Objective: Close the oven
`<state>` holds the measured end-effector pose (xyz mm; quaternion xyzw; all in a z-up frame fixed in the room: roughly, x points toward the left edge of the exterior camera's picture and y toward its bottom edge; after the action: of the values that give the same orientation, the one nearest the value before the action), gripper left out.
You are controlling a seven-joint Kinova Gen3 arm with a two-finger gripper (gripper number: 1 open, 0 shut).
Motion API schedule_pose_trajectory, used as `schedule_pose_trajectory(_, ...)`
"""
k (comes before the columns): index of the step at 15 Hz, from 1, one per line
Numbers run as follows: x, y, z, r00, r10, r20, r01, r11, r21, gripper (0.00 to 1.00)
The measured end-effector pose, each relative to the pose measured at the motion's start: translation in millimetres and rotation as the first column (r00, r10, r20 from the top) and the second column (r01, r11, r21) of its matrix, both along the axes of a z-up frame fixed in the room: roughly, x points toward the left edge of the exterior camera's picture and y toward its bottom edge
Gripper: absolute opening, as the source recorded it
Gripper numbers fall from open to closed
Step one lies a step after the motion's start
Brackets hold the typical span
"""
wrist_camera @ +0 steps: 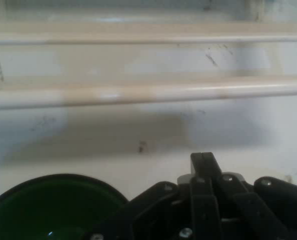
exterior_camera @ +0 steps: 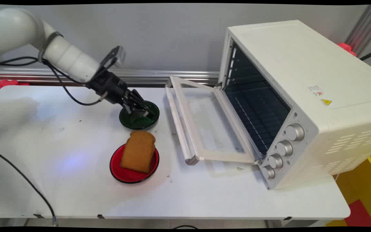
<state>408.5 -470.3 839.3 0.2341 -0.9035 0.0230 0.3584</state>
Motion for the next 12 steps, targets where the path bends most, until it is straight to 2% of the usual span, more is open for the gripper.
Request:
schedule_pose_trajectory(7, -27, -14, -52, 0.999, -0.028, -0.021, 0.028, 1.000, -0.011, 0.00)
schedule_pose_trajectory(12, -41, -21, -76, 0.999, -0.039, -0.037, 0.038, 0.999, -0.023, 0.00)
